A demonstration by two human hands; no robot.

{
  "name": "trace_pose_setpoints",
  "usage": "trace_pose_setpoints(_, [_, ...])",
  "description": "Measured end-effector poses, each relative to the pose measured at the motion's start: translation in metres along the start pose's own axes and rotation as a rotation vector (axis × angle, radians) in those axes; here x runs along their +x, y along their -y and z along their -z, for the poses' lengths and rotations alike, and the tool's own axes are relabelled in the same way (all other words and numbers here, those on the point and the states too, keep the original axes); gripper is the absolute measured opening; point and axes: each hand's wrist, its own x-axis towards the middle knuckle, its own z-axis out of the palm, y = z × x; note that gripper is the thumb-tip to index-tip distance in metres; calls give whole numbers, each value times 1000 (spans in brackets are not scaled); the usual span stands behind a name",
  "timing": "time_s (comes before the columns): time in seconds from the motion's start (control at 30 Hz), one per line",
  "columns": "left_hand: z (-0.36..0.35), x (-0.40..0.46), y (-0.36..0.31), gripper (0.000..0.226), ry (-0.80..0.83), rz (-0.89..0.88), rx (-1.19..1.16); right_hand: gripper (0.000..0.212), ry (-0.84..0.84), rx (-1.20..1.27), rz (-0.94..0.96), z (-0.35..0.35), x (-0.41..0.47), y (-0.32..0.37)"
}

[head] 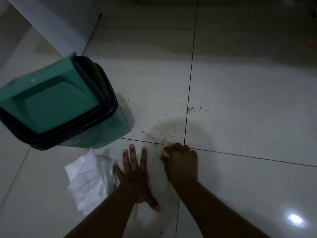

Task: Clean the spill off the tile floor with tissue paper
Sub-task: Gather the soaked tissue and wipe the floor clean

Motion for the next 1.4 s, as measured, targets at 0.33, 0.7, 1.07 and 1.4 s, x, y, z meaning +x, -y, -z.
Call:
trace_pose_setpoints(0.33, [-1, 0, 1, 189, -22, -27, -12, 37, 140, 188, 201, 13, 3, -8])
trace_pose_setpoints(0.7, [-4, 1, 0, 191, -46, -8, -18, 88, 272, -16, 395, 9, -18, -41])
trace_pose_setpoints(1.07, [-8, 2, 3, 192, -74, -27, -36, 77, 245, 34, 373, 4, -24, -47])
trace_pose_setpoints(1.4, [-5, -1, 2, 191, -52, -39, -41, 42, 58, 78, 207, -10, -14, -16])
